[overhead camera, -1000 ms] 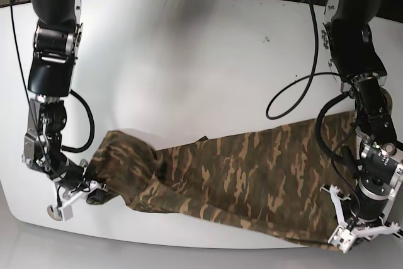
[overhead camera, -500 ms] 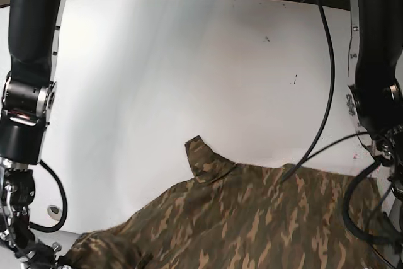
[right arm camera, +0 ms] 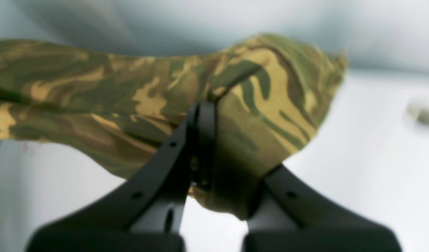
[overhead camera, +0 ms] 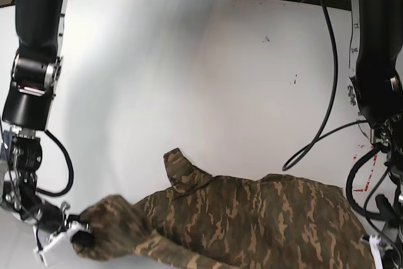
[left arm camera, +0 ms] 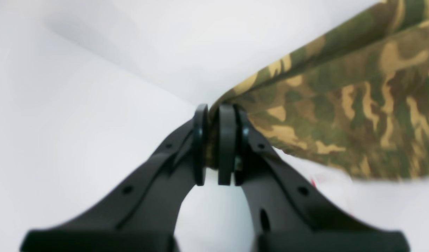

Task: Layout the t-shirt on the table in an organized manner, then fold the t-shirt properly
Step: 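Lift the held shirt with both grippers and swing it across the table, then lay the shirt flat and drag it back with both grippers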

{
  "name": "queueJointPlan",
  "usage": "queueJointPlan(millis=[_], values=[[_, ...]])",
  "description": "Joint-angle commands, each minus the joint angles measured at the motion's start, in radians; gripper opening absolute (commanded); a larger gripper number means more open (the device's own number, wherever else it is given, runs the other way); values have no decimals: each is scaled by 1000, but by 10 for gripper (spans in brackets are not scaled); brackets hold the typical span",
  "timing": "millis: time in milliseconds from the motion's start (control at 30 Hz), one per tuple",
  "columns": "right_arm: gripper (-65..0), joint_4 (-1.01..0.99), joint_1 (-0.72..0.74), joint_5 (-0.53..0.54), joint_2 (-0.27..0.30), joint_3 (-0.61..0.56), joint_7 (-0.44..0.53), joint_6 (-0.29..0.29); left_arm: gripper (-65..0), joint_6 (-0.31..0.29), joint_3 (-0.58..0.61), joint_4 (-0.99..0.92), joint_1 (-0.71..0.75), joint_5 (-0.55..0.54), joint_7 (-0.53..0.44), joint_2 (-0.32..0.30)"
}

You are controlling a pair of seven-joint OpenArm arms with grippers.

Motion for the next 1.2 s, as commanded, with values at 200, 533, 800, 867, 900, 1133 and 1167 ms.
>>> queueJointPlan(millis=[200, 533, 800, 867, 900, 1133, 1167], values=[[-650, 152, -284, 4, 35, 98, -10, -15, -619, 11, -57, 22, 298, 57, 17, -20], [-650, 256, -588, 70, -13, 158, -42, -16, -620, 11, -66, 72, 712, 61, 15, -15], [-650, 308, -726, 64, -48, 159, -102, -16, -620, 11, -69, 72, 953, 61, 14, -14], [-650, 313, -754, 62, -51, 158, -123, -16, -620, 11, -80, 72, 1005, 61, 12, -14], [-650, 313, -763, 62, -53, 158, -129, -16, -620, 11, -87, 72, 1022, 61, 11, -14], [-650, 316, -853, 62, -73, 158, -143, -16, -620, 11, -164, 70, 1143, 64, -36, 25], [-650, 316, -866, 62, -74, 158, -143, -16, -620, 11, -175, 68, 1160, 64, -46, 25]])
